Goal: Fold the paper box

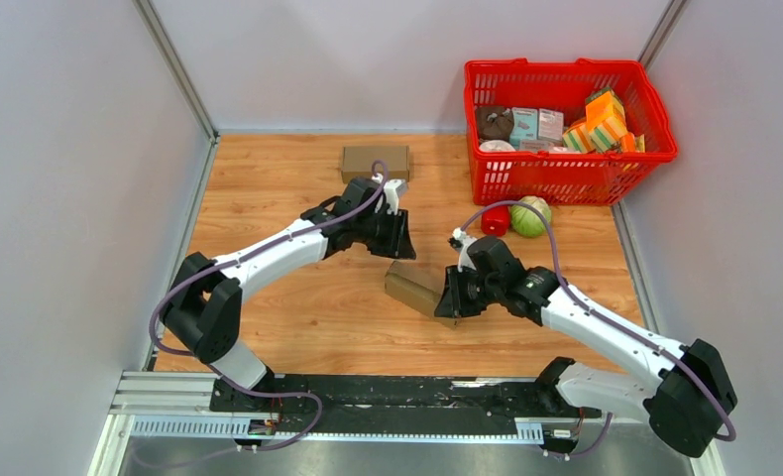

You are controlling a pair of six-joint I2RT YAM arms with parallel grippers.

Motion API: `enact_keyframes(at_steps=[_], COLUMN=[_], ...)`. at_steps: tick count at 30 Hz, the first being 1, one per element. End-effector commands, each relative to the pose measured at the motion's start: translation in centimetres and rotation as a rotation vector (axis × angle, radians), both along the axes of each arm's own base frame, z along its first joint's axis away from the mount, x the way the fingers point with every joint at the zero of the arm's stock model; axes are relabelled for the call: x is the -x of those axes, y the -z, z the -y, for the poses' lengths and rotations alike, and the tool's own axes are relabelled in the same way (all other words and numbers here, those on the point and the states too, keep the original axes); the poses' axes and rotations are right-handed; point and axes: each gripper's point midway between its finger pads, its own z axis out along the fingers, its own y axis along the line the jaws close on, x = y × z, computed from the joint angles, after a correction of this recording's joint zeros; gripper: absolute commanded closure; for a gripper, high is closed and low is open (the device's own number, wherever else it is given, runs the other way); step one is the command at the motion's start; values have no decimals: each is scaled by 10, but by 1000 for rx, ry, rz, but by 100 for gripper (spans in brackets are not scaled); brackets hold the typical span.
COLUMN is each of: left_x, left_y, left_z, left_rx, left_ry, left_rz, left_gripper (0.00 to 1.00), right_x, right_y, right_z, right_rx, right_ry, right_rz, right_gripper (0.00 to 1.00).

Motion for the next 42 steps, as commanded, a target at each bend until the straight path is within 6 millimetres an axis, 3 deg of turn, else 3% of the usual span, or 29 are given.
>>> enact_keyframes(at_steps=[1,5,10,16,21,25,28,30,34,36,38,42], left_x=[6,15,23,30,34,35,35,36,37,42,44,49], left_y=[-61,-46,-29,-40,-32,-12,9,11,-9,-8,-6,23], left_z=[12,12,10,6,0,2,-4,-8,-18,-20,-19,-22], left_rx=[119,138,153,183,164,175,121,91,83,89,105,64], left_ry=[70,63,51,51,37,16,4,11,7,16,16,17], left_rz=[91,46,3,23,22,-20,-45,-36,26,20,17,-41], left_gripper=[59,67,72,70,70,71,72,73,72,71,71,70], right_x=[-11,-7,-12,-27,-24,-23,-26,-26,-23,-20,-15,-13], right_y=[-19,-55,-78,-57,-7,-1,-8,-15,-34,-34,-20,9], right_z=[-11,-9,2,12,26,30,31,33,33,35,38,40], right_rx=[-66,-122,-141,-177,-111,-100,-104,-107,-138,-139,-129,-104], right_ry=[-22,-31,0,53,92,110,106,107,108,112,124,149], right_rz=[70,123,146,95,12,15,26,32,54,47,17,-47], right_gripper=[84,79,76,80,83,83,83,83,80,80,80,81])
